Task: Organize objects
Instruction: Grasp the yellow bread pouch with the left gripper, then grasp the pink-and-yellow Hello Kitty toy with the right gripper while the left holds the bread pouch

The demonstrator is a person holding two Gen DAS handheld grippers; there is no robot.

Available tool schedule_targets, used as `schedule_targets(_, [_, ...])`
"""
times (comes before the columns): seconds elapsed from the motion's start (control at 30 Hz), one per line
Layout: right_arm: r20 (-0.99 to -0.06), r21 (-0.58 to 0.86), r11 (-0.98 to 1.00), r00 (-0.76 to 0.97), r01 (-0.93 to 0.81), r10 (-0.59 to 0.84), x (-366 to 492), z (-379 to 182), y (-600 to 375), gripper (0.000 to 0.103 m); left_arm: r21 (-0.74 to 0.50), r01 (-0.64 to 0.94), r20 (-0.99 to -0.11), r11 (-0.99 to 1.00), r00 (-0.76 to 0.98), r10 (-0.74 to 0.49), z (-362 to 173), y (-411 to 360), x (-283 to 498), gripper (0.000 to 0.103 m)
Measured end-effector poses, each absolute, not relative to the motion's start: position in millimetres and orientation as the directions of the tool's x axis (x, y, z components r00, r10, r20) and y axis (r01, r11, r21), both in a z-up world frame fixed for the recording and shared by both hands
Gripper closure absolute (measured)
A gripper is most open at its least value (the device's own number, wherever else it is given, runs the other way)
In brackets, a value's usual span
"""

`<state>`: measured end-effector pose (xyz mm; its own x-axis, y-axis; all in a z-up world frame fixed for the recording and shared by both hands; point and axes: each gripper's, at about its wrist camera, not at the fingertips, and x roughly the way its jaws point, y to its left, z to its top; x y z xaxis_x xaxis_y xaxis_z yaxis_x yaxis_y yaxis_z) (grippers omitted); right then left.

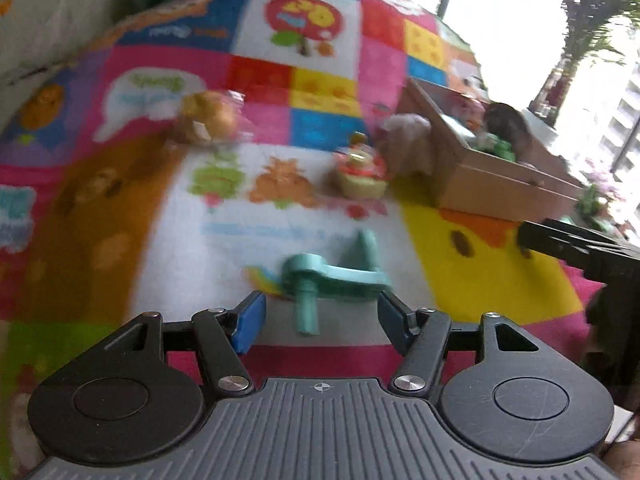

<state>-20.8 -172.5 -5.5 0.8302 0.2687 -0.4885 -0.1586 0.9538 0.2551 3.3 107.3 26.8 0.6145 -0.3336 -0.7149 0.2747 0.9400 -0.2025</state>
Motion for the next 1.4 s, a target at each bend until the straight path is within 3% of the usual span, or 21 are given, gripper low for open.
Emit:
schedule_targets(0.13, [-0.490, 0.257, 0.954, 0.830, -0.156, 0.268, -20.4, -5.5, -172.6, 0.000, -0.248, 0.390, -0.671, 0.887, 0.591, -0.447, 41.1, 89.4, 2.2, 0.035])
schedule_targets(0.27, [-0.494, 0.250, 0.956, 0.829, -0.153, 0.262, -20.4, -5.4, -171.5, 0.000, -0.178, 0.225, -0.610, 0.958, 0.739, -0.287, 64.7, 108.3, 39.9, 0.035])
schedule_targets(0.37, [-0.494, 0.247, 0.957, 0.830, -0.152, 0.260, -20.5, -5.3, -171.0, 0.000, -0.207, 0.071, -0.584, 0.976, 0.791, -0.182, 73.1, 140.3, 93.7, 0.035])
schedule_targets(0.6, [-0.494, 0.258, 0.953, 0.826, -0.158, 0.271, -19.8, -6.5, -170.3, 0.000, -0.147, -0.080, -0.718, 0.986, 0.695, -0.051, 42.1, 162.2, 208.2, 0.034])
schedule_targets(0.7, [-0.500, 0.264, 0.951, 0.820, -0.163, 0.279, -18.1, -7.1, -170.8, 0.000, -0.156, -0.084, -0.724, 0.984, 0.687, -0.057, 27.1, 157.8, 220.0, 0.022])
schedule_targets(0.77, [-0.507, 0.267, 0.951, 0.816, -0.159, 0.279, -16.1, -7.5, -171.1, 0.000, -0.123, -0.089, -0.721, 0.988, 0.692, -0.027, 25.7, 149.6, 218.1, 0.026])
schedule_targets(0.8, [-0.513, 0.268, 0.950, 0.812, -0.158, 0.279, -15.1, -8.1, -171.3, 0.000, -0.110, -0.086, -0.720, 0.990, 0.693, -0.020, 25.6, 145.7, 213.8, 0.035])
schedule_targets(0.93, [-0.533, 0.269, 0.951, 0.799, -0.152, 0.278, -11.9, -10.0, -171.6, 0.000, -0.222, 0.051, -0.714, 0.974, 0.671, -0.198, 26.8, 122.2, 162.5, 0.039])
schedule_targets(1.03, [-0.570, 0.258, 0.954, 0.773, -0.153, 0.278, -5.1, -12.3, -168.6, 0.000, -0.198, 0.156, -0.714, 0.968, 0.654, -0.252, 26.9, 99.1, 107.4, 0.039])
schedule_targets(1.13, [-0.585, 0.165, 0.970, 0.774, -0.176, 0.240, 1.3, -7.2, -155.0, 0.002, -0.173, 0.213, -0.720, 0.962, 0.639, -0.271, 27.2, 90.8, 65.8, 0.040])
schedule_targets(1.33, [-0.479, -0.172, 0.936, 0.856, -0.308, 0.194, 25.0, 53.6, -88.7, 0.016, -0.175, 0.218, -0.709, 0.960, 0.649, -0.276, 26.8, 101.7, 33.4, 0.040])
schedule_targets(1.4, [-0.488, -0.255, 0.912, 0.857, -0.321, 0.165, 51.1, 64.4, -66.8, 0.022, -0.195, 0.214, -0.701, 0.957, 0.652, -0.288, 26.2, 106.0, 31.2, 0.040])
